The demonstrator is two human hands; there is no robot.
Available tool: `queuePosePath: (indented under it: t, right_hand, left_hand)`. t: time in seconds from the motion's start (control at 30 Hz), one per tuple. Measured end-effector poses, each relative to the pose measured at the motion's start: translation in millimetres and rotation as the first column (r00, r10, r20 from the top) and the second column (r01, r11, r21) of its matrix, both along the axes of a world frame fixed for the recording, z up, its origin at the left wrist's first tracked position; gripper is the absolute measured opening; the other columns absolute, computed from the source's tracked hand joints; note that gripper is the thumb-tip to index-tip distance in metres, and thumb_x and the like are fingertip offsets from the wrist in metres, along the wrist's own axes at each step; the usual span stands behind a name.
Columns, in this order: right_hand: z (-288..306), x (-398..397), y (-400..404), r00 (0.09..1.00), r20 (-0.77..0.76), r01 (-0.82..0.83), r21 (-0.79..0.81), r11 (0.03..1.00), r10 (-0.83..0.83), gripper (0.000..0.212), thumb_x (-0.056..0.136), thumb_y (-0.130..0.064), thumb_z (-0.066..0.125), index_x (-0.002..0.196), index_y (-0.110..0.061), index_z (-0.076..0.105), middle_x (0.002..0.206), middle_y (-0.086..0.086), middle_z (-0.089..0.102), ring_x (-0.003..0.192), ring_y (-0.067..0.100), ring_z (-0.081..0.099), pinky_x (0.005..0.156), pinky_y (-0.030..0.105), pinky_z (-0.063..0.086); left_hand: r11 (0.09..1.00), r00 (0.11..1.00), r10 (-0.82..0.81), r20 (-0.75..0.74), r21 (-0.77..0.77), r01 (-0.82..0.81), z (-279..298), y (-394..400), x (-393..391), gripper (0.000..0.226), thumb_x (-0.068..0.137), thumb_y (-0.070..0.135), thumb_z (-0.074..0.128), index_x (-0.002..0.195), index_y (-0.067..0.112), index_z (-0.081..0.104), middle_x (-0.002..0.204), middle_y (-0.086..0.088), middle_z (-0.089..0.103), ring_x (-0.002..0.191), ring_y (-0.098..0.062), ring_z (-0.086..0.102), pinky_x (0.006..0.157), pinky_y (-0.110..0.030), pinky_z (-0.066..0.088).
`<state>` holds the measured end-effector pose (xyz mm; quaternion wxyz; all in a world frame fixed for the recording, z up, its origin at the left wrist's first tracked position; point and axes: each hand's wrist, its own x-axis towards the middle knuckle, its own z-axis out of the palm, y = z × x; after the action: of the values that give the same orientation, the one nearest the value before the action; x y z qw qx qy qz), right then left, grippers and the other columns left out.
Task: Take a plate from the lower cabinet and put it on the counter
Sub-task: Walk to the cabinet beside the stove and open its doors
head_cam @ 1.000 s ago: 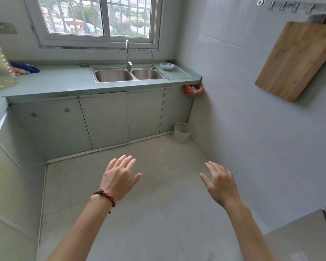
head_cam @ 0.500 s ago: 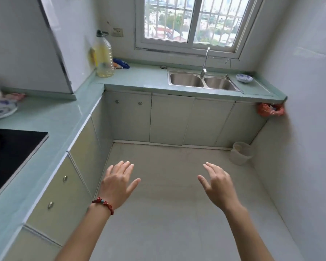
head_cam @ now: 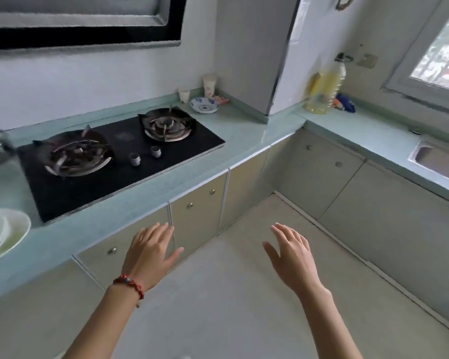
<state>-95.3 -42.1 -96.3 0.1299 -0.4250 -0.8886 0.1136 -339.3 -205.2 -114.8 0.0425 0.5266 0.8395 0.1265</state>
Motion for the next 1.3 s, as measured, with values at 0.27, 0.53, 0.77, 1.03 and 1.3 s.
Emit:
queuePosePath:
  t: [0.27, 0.53, 0.77, 1.03, 1.3]
  right_hand:
    - [-14.5, -109.9, -67.7, 0.918, 0.038, -0.393, -0.05, 0.918, 0.395, 0.05, 0.092, -0.042, 0.044, 0.135, -0.016, 0.039, 0.144, 0.004, 0.043, 0.134, 0.021, 0.035, 0.112, 0.034, 0.021]
    - [-31.9, -212.4, -185.0, 0.759, 0.04, -0.645, -0.086, 0.759, 0.65, 0.05, 0.093, -0.04, 0.042, 0.136, -0.016, 0.037, 0.146, 0.003, 0.039, 0.135, 0.02, 0.031, 0.112, 0.033, 0.019]
    - [-52.0, -284.5, -301.3, 0.667, 0.034, -0.735, -0.135, 0.664, 0.745, 0.049, 0.093, -0.04, 0.042, 0.136, -0.017, 0.037, 0.146, 0.002, 0.039, 0.135, 0.019, 0.031, 0.112, 0.032, 0.018]
    - [-75.5, -339.5, -381.2, 0.564, 0.074, -0.811, -0.134, 0.569, 0.822, 0.046, 0.095, -0.039, 0.039, 0.135, -0.016, 0.037, 0.146, 0.001, 0.039, 0.135, 0.018, 0.03, 0.112, 0.029, 0.015]
    - [-118.9, -388.4, -414.5, 0.512, 0.119, -0.853, -0.049, 0.52, 0.851, 0.039, 0.07, -0.022, 0.079, 0.103, -0.005, 0.066, 0.106, 0.013, 0.071, 0.098, 0.03, 0.066, 0.084, 0.046, 0.053]
  left_hand:
    - [0.917, 0.92, 0.391, 0.041, -0.101, -0.385, 3.5, -142.1, -25.4, 0.087, 0.086, 0.064, 0.008, 0.107, 0.001, 0.064, 0.111, -0.019, 0.067, 0.105, -0.035, 0.062, 0.087, -0.051, 0.049]
    - [0.774, 0.777, 0.629, 0.036, -0.126, -0.621, -10.6, -292.8, -53.8, 0.097, 0.081, 0.068, -0.004, 0.114, 0.003, 0.06, 0.12, -0.017, 0.063, 0.114, -0.033, 0.056, 0.095, -0.05, 0.045]
    - [0.667, 0.67, 0.74, 0.056, -0.196, -0.719, -20.5, -411.5, -91.1, 0.091, 0.086, 0.063, 0.001, 0.104, 0.001, 0.064, 0.108, -0.019, 0.068, 0.101, -0.034, 0.063, 0.084, -0.051, 0.053]
    - [0.604, 0.609, 0.791, 0.066, -0.247, -0.758, -42.6, -478.5, -129.6, 0.085, 0.09, 0.056, 0.001, 0.098, 0.002, 0.066, 0.101, -0.015, 0.071, 0.095, -0.031, 0.066, 0.078, -0.049, 0.055]
    - [0.566, 0.574, 0.817, 0.053, -0.269, -0.78, -96.6, -486.7, -163.2, 0.083, 0.091, 0.054, 0.0, 0.107, 0.004, 0.064, 0.111, -0.015, 0.068, 0.104, -0.032, 0.063, 0.086, -0.051, 0.05]
